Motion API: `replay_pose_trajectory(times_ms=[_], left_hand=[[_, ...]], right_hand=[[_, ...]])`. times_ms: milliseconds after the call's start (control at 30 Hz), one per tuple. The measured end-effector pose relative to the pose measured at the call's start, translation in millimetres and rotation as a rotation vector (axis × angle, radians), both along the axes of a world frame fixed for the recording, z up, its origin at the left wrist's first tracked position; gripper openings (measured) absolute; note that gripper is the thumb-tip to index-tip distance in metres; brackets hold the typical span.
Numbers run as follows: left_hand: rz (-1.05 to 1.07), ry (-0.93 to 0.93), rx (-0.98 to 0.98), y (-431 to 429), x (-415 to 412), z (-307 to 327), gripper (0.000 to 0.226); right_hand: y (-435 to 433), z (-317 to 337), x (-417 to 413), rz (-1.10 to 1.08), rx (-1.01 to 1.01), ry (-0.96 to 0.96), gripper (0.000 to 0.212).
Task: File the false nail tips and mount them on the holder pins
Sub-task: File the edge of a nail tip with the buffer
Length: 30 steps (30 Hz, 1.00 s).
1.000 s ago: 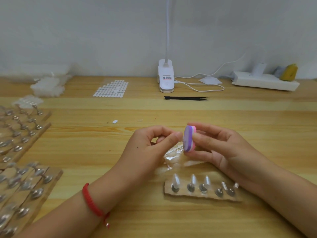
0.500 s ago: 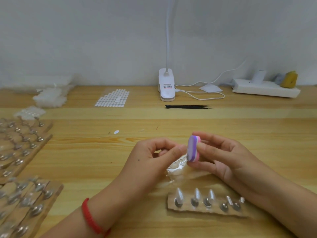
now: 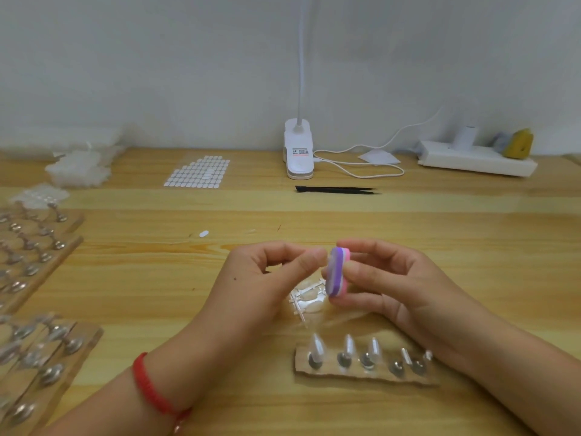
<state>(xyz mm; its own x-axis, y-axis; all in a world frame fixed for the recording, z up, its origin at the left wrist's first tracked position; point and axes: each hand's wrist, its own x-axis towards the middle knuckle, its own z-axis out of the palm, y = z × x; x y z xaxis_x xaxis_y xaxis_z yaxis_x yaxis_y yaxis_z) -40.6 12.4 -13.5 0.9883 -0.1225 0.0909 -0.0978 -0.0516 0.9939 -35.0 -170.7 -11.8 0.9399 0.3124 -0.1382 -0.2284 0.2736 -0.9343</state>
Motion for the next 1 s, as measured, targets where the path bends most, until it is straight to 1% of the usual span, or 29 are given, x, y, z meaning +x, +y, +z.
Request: replay_pose_trajectory(times_ms=[67,133,267,300,400,533,667,800,833,933,1000], left_hand=[[-0.027,0.003,-0.005,-1.4,-1.7,1.1,0.025],[-0.021,0.001,-0.028,-2.3,-1.4,2.4,0.021],[0.010,-0.011,-0.040,-1.9,-0.3,1.5,0.022],[-0.010,-0.011,-0.034,-2.2,-0.5,1.3,0.023],[-0.040,-0.003,-0.049,-3.5,-0.9,0.9,0.020],[0.023,-0.028,-0.038,-2.6,-0.5,0.0,0.023],[-0.018,-0.010,-0.034,-4.7,-2.0,2.2,0.022],[0.023,-0.036,-0.030,-4.6,-3.6,4.8,0.021],[0.011,-0.032,-0.030,-5.0,-4.1,5.6,0.021],[-0.013,-0.017,-0.027,-5.8,-4.2,5.3,0.020],[0.001,-0.019,-0.006,-5.1,-4.0,4.7,0.021]], right_hand=[[-1.0,0.4,0.8,-0.025,0.051,0.019,0.023],[-2.2,0.7,1.3,-0.038,0.090,0.027,0.021],[0.6,0.0,-1.1,0.014,0.006,-0.022,0.032],[0.6,0.1,-0.6,0.004,0.015,-0.019,0.032],[-2.2,0.1,2.3,-0.039,0.138,0.027,0.028],[-2.0,-0.3,2.0,0.034,0.073,0.007,0.031],[-4.6,-0.9,3.6,0.002,0.148,0.040,0.028],[-3.2,0.7,1.2,0.100,0.039,0.010,0.031],[-3.2,0.6,1.9,0.089,0.054,0.020,0.031],[-4.2,0.0,3.8,0.007,0.188,0.089,0.029],[-3.4,0.2,2.6,0.031,0.139,0.058,0.029]])
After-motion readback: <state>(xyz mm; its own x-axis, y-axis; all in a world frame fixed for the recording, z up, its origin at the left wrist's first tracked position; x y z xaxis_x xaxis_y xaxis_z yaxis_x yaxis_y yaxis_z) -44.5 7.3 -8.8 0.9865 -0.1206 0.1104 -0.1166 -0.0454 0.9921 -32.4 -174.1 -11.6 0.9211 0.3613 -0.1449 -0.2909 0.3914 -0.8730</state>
